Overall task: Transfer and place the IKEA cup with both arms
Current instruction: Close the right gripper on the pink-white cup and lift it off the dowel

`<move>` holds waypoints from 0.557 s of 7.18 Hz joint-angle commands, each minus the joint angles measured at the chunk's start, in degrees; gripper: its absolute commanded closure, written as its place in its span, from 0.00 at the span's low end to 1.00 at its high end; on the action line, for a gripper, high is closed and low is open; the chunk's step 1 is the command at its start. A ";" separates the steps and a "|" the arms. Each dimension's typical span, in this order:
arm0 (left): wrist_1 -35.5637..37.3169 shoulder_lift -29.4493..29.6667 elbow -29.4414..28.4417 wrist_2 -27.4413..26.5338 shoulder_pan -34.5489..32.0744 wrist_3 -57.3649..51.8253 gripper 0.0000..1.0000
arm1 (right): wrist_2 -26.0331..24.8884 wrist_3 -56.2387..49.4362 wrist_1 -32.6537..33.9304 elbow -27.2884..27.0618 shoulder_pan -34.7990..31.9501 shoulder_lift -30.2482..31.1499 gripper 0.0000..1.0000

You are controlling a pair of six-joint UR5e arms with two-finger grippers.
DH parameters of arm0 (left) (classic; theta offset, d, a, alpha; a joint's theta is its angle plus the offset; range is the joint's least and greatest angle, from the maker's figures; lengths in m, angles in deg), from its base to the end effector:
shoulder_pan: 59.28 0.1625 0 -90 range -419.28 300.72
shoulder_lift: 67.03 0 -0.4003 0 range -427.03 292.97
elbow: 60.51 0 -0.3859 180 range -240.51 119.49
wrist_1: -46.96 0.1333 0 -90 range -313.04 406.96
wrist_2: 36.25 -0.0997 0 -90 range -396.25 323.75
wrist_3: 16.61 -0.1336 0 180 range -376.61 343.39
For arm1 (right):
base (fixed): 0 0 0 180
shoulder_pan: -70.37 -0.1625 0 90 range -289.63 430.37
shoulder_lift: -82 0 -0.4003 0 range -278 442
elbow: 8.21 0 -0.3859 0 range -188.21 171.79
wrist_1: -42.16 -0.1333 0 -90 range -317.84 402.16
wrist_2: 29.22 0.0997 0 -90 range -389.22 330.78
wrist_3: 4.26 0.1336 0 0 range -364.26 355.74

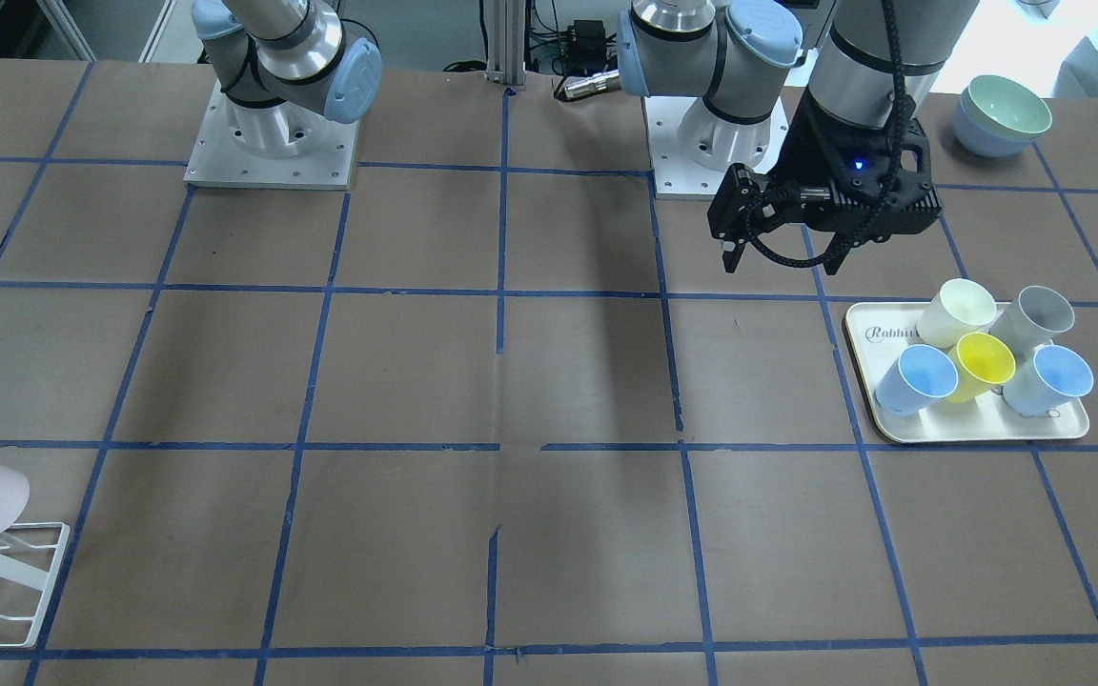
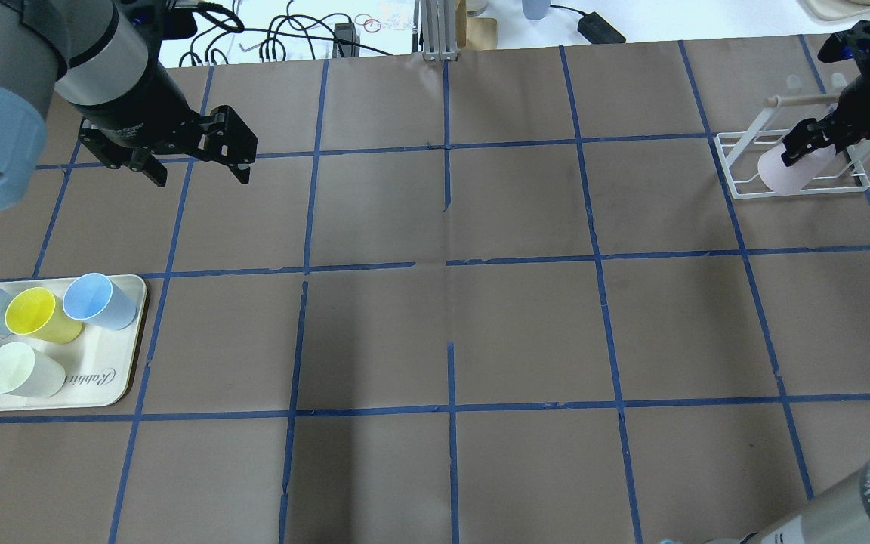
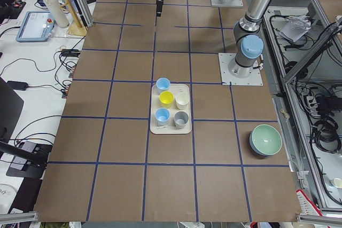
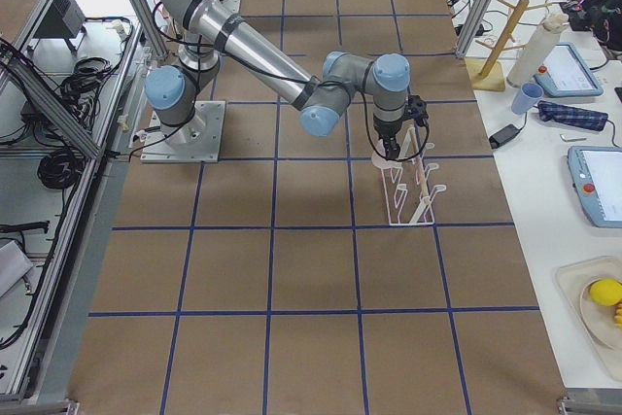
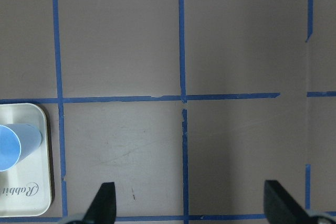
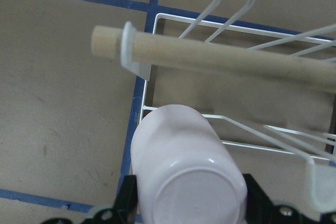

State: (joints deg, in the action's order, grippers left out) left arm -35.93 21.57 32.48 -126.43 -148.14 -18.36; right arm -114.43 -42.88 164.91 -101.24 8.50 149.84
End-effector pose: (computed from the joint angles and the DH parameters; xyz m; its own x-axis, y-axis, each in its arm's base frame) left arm -0.1231 -0.4906 0.4286 -0.9999 0.0102 -0.0061 0.0107 0.9953 -0.0961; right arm -0.1633 -0.6118 0.2501 -0.9824 -0.1861 0.0174 -0.1866 0.9702 -0.1545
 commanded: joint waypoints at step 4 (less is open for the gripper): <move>0.00 0.00 0.00 0.17 0.00 0.00 0.00 | -2.67 0.03 0.03 0.22 0.00 2.37 0.81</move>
State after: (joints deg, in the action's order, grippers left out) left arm -35.92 21.57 32.48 -126.39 -148.14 -18.36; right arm -115.58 -42.81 164.94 -101.05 8.50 151.21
